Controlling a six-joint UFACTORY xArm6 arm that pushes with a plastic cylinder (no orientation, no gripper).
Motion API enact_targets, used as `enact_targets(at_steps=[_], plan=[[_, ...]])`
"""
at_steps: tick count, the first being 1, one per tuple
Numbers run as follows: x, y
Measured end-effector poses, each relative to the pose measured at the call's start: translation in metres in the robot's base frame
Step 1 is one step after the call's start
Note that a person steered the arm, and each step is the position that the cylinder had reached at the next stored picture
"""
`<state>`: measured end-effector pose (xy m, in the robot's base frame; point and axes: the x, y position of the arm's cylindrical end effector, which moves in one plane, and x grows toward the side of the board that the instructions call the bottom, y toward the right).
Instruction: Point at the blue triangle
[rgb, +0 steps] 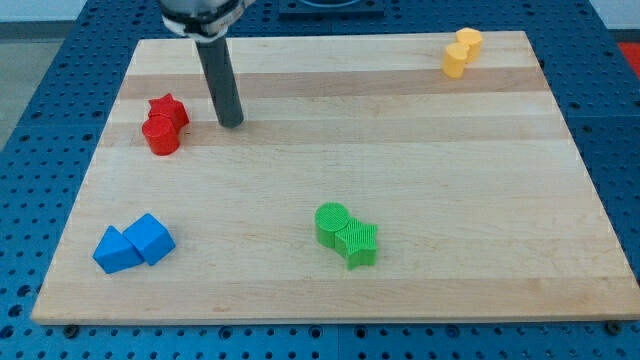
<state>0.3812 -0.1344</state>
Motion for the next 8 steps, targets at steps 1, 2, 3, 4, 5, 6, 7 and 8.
enact_targets(at_steps=[1,2,3,4,5,6,7,8], plan=[[0.049,0.000],[0.086,0.000],[0.114,0.000],[0.142,0.000],[0.169,-0.001],[0.198,-0.010],[0.228,-0.030],[0.237,-0.058]])
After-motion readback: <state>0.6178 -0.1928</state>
